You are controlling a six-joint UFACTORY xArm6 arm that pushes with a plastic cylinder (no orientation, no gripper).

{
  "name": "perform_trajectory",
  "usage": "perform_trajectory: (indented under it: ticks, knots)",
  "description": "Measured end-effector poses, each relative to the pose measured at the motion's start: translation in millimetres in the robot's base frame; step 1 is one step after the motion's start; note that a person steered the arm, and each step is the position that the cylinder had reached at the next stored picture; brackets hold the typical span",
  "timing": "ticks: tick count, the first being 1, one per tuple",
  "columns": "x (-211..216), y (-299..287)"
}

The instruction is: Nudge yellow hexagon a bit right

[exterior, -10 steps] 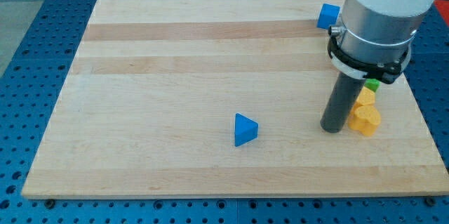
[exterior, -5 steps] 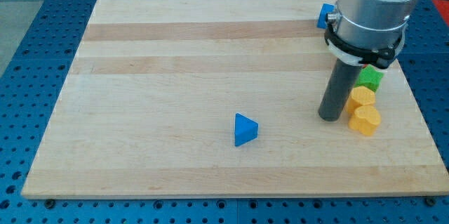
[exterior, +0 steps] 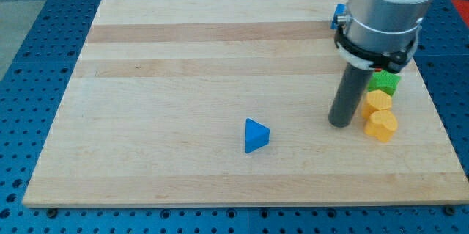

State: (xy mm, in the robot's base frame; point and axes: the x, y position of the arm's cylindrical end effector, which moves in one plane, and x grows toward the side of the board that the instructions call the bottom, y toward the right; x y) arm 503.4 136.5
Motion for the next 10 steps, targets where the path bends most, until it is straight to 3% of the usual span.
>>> perform_trajectory:
  ticks: [10]
  knots:
    - [-17.4, 15.7]
